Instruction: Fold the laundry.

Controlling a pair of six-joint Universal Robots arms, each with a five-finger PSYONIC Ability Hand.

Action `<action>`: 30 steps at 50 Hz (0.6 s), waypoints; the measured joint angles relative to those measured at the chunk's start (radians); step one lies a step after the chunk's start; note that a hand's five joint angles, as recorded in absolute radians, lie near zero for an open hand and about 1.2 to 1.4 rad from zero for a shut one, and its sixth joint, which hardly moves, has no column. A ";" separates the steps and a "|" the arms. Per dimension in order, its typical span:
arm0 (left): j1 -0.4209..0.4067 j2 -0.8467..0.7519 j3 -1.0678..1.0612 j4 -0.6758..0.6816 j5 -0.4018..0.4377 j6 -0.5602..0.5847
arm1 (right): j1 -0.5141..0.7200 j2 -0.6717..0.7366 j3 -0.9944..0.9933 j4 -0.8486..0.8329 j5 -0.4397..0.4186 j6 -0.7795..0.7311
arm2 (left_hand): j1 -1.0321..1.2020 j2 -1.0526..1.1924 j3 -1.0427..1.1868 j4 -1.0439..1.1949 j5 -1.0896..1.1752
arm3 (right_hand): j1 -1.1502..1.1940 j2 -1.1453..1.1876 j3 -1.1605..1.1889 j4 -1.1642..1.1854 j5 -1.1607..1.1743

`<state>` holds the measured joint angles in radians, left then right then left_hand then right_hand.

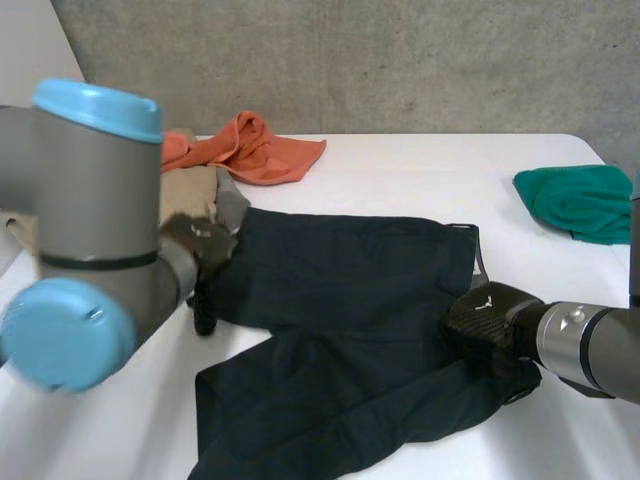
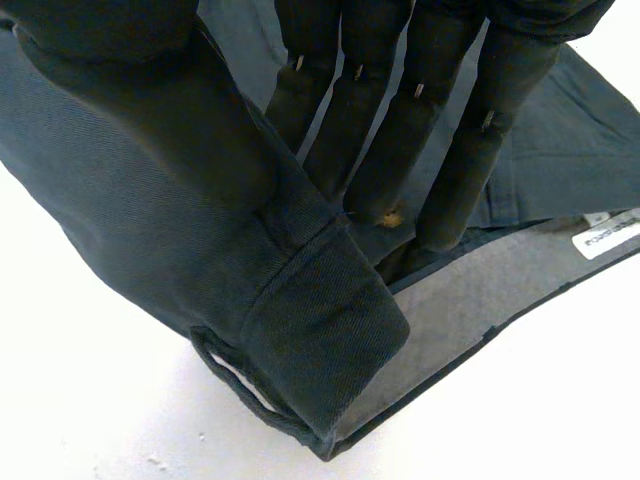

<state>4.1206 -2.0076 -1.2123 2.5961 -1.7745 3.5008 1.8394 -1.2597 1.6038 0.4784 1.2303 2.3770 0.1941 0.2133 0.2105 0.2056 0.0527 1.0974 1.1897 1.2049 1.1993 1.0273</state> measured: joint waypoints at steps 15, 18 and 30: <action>-0.117 0.141 -0.384 -0.039 0.120 -0.083 | 0.025 -0.010 -0.004 -0.141 0.065 0.172 | 0.096 0.077 0.075 0.087 0.054 | 0.000 0.000 0.000 0.000 0.000; -0.132 0.122 -0.398 -0.007 0.087 -0.078 | 0.022 -0.014 -0.003 -0.158 0.071 0.192 | 0.131 0.106 0.109 0.120 0.095 | 0.000 0.000 0.000 0.000 0.000; -0.140 0.070 -0.388 0.068 0.067 -0.073 | -0.001 -0.033 0.012 -0.085 0.068 0.144 | 0.971 0.978 0.972 0.986 0.935 | 0.000 0.000 0.000 0.000 0.000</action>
<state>3.9804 -1.9378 -1.5998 2.6645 -1.7071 3.4281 1.8382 -1.2923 1.6159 0.3931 1.2988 2.5208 1.1655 1.1911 1.1823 1.1920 0.9881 1.0974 1.1896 1.2049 1.1993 1.0273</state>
